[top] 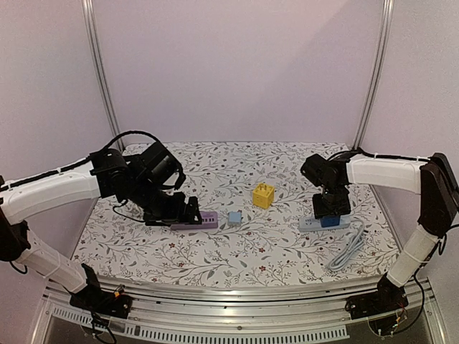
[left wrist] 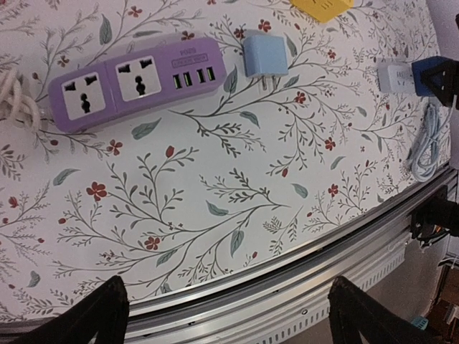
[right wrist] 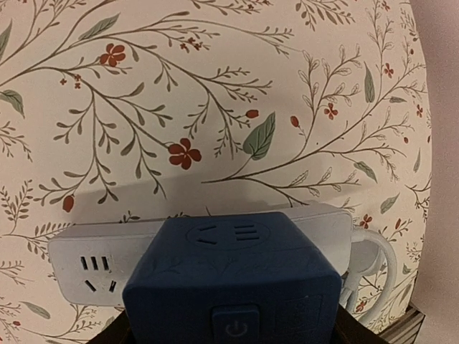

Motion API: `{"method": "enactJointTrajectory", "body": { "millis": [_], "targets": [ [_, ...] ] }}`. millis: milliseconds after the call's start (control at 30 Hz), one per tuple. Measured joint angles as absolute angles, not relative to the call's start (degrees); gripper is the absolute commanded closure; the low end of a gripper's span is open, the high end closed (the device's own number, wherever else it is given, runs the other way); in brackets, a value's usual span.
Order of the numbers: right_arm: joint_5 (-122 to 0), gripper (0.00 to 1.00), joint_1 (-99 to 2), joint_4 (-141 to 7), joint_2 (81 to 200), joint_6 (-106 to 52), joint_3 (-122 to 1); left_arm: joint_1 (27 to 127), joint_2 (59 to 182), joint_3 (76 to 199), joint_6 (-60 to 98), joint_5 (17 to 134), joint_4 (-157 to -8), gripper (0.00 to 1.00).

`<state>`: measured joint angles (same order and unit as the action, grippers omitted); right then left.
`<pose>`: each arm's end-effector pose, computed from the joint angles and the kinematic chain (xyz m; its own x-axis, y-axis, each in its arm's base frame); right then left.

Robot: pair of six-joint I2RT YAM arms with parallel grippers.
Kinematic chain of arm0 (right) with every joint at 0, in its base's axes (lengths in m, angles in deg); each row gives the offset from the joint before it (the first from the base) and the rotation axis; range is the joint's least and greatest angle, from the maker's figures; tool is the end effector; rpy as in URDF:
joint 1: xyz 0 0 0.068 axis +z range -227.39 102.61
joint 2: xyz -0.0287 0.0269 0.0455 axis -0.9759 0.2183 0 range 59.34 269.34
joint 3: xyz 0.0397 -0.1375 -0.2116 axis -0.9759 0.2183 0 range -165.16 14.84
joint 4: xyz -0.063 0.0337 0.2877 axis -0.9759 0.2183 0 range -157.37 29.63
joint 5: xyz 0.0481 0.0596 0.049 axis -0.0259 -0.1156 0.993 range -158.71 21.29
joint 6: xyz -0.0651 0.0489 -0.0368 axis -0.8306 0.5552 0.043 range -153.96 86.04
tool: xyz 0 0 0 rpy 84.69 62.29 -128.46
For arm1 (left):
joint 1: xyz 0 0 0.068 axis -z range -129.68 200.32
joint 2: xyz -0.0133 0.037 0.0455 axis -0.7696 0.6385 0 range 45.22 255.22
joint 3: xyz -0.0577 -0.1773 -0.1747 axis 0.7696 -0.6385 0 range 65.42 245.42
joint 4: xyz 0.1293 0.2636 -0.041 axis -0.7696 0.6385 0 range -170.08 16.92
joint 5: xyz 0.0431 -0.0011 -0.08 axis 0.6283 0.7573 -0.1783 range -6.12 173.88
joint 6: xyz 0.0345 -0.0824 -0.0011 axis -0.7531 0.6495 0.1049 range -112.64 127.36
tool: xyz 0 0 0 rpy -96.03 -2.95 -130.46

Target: Insert the plug

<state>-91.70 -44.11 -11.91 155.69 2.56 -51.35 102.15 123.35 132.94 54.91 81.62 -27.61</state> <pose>0.2950 0.1565 0.1213 -0.9557 0.0278 -0.2930 0.1099 0.9573 -0.2675 0.1996 -0.2591 0.2245 -0.9597 0.0278 -0.2798 0.1312 0.9245 -0.3579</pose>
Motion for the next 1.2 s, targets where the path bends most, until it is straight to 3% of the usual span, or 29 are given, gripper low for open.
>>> {"method": "enactJointTrajectory", "body": {
  "millis": [267, 500, 733, 967, 1200],
  "targets": [
    [-93.73, 0.13, -44.83, -4.94, 154.84, -1.57, -51.24, 102.15, 123.50, 132.94, 54.30, 81.53, -28.11, 0.03],
    [-93.62, 0.01, -44.83, -2.33, 151.93, -4.07, -51.29, 102.15, 124.22, 132.94, 54.19, 81.42, -28.96, 0.03],
    [-91.37, 0.01, -44.86, -1.02, 150.01, -6.73, -55.46, 102.15, 124.09, 132.94, 54.00, 81.27, -29.01, 0.03],
    [-81.60, 0.02, -44.79, -6.92, 146.86, -13.71, -57.56, 102.15, 121.34, 132.70, 53.82, 81.77, -29.01, 0.03],
    [-72.57, 0.01, -40.99, -13.33, 152.13, -22.78, -61.08, 102.15, 117.88, 131.09, 53.89, 82.21, -29.07, 0.03]
  ]
}}
